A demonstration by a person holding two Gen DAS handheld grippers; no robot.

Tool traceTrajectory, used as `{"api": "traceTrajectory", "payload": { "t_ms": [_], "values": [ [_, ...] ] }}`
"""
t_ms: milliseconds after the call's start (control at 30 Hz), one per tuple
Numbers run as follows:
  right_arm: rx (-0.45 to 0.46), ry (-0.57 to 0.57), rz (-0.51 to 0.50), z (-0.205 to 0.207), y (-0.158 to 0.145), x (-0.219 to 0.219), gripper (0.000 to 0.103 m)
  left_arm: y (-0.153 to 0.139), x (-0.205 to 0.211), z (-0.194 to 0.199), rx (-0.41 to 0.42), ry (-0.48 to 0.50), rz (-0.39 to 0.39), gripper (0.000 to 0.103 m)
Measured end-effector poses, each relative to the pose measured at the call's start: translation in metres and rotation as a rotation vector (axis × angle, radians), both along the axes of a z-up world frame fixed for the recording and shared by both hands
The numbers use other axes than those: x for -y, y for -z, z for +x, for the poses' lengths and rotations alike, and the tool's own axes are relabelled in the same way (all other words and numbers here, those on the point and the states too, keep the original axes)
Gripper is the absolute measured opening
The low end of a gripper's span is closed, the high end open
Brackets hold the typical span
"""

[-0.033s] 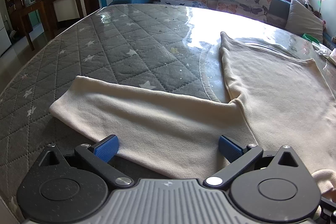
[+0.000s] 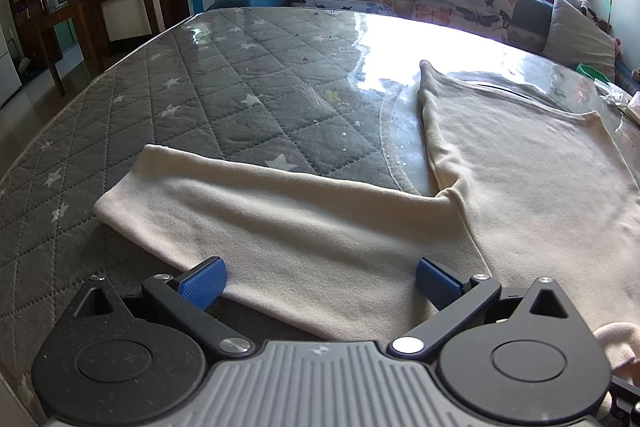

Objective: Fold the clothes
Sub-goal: 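Move the right gripper to the cream sleeve end and close on it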

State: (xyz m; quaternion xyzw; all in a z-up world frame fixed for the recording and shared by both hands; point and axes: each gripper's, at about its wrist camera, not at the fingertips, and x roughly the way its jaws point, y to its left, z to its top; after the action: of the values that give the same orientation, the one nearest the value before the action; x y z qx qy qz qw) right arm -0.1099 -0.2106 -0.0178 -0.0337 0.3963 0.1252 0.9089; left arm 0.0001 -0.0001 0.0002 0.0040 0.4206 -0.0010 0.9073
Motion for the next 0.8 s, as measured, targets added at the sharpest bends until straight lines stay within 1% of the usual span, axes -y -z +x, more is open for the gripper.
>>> {"api": "traceTrajectory", "payload": {
  "t_ms": [200, 300, 367, 467, 567, 767, 800],
  "values": [
    [0.010, 0.000, 0.013, 0.000, -0.008, -0.002, 0.099, 0.001, 0.000, 0.003, -0.008, -0.001, 0.007, 0.103],
    [0.056, 0.015, 0.035, -0.013, -0.019, 0.008, 0.098, -0.005, 0.000, 0.002, 0.019, 0.008, 0.015, 0.103],
    [0.059, 0.039, 0.030, -0.013, -0.023, 0.016, 0.097, -0.010, 0.001, 0.001, 0.033, 0.021, 0.009, 0.103],
    [0.068, 0.103, 0.023, -0.015, -0.031, 0.032, 0.095, -0.019, 0.010, 0.000, 0.049, 0.066, 0.001, 0.103],
    [0.080, 0.203, 0.013, -0.020, -0.034, 0.059, 0.094, -0.024, 0.025, -0.003, 0.060, 0.128, -0.006, 0.103],
    [0.080, 0.414, -0.006, -0.032, -0.034, 0.122, 0.089, -0.024, 0.064, -0.006, 0.049, 0.253, -0.017, 0.103],
    [0.080, 0.442, -0.010, -0.034, -0.034, 0.131, 0.086, -0.024, 0.070, -0.007, 0.047, 0.272, -0.017, 0.103]
  ]
}}
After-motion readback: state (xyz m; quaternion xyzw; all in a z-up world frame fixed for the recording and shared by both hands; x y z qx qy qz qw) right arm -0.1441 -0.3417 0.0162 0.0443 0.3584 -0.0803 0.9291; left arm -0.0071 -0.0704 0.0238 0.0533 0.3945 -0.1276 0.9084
